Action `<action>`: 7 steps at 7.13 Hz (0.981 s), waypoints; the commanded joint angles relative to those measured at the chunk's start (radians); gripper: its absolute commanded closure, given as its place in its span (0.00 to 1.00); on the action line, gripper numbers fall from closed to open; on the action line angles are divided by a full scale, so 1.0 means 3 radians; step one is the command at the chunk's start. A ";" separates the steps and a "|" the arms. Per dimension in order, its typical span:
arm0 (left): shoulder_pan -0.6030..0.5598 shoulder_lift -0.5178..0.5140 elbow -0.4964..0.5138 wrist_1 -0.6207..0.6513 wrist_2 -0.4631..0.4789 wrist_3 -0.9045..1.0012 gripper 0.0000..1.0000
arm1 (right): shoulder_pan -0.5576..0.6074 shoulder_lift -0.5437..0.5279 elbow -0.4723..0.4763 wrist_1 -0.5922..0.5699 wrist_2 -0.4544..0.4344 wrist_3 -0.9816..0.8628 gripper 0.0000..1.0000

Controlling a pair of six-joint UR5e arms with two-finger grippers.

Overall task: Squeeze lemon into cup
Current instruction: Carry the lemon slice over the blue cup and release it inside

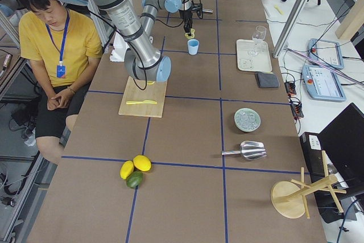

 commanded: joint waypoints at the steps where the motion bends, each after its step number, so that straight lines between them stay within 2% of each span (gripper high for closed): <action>1: 0.0000 0.0000 0.0007 0.0009 0.0000 0.0000 0.00 | 0.0056 0.0110 -0.0405 0.0245 0.0001 -0.0065 1.00; 4: 0.0000 0.0000 0.0007 0.0004 0.0000 0.0000 0.00 | 0.0051 0.0029 -0.0371 0.0230 0.0087 -0.0070 0.98; 5: 0.0000 0.0000 0.0007 0.0009 0.0000 0.0000 0.00 | 0.0051 -0.0002 -0.0370 0.0230 0.0093 -0.0076 0.55; 6: 0.0000 0.0000 0.0007 0.0009 0.0000 0.0000 0.00 | 0.0051 -0.0013 -0.0365 0.0230 0.0093 -0.0076 0.01; 7: 0.0000 0.0000 0.0007 0.0009 0.0000 0.0000 0.00 | 0.0051 -0.0013 -0.0330 0.0230 0.0093 -0.0076 0.00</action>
